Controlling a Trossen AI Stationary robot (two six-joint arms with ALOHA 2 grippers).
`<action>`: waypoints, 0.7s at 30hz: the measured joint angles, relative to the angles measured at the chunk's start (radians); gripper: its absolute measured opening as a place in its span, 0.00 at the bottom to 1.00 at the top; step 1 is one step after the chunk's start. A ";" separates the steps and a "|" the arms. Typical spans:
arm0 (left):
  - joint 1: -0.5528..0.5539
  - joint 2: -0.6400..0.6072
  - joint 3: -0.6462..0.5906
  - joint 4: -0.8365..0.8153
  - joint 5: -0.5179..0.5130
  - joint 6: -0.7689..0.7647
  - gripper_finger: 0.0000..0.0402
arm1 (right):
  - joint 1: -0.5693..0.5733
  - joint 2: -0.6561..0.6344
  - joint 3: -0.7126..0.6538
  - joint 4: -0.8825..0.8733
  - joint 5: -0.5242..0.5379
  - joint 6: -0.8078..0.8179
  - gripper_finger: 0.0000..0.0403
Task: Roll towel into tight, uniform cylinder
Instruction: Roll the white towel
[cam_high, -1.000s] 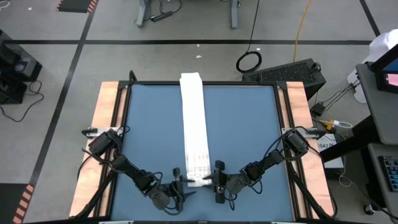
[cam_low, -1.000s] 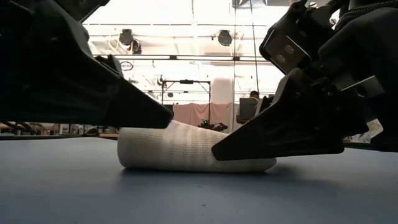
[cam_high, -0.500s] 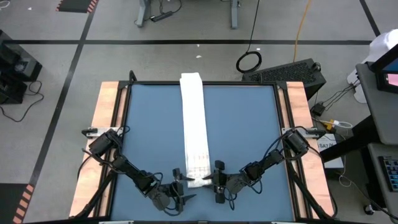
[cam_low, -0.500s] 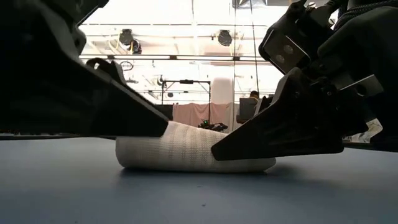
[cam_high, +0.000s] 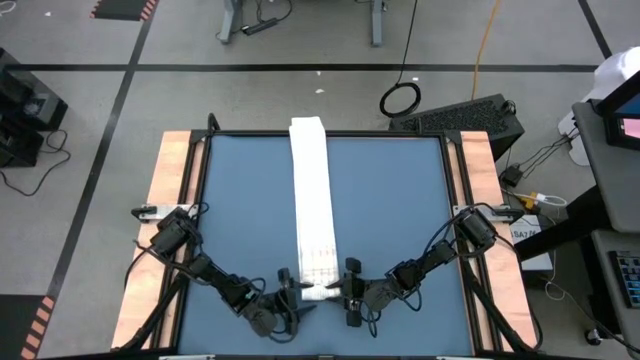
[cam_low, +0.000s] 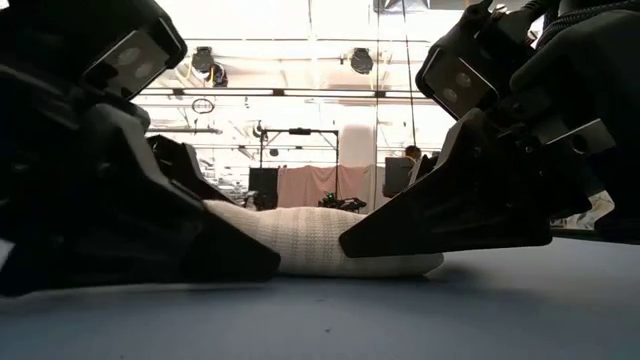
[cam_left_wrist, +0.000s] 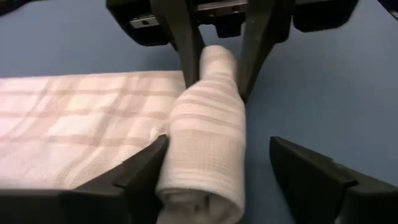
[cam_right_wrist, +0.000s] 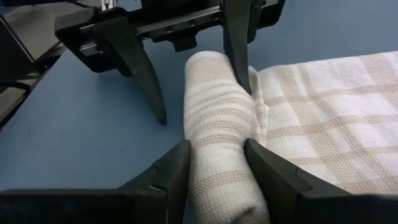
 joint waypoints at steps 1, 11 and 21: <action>0.003 0.000 0.000 -0.002 0.000 -0.014 0.66 | 0.000 0.000 0.000 0.002 0.000 0.000 0.35; 0.027 -0.004 0.002 -0.089 0.056 -0.162 0.36 | 0.027 0.002 -0.001 0.012 0.061 -0.137 0.37; 0.024 -0.003 0.002 -0.082 0.080 -0.259 0.22 | 0.119 -0.068 -0.003 0.017 0.254 -0.455 0.64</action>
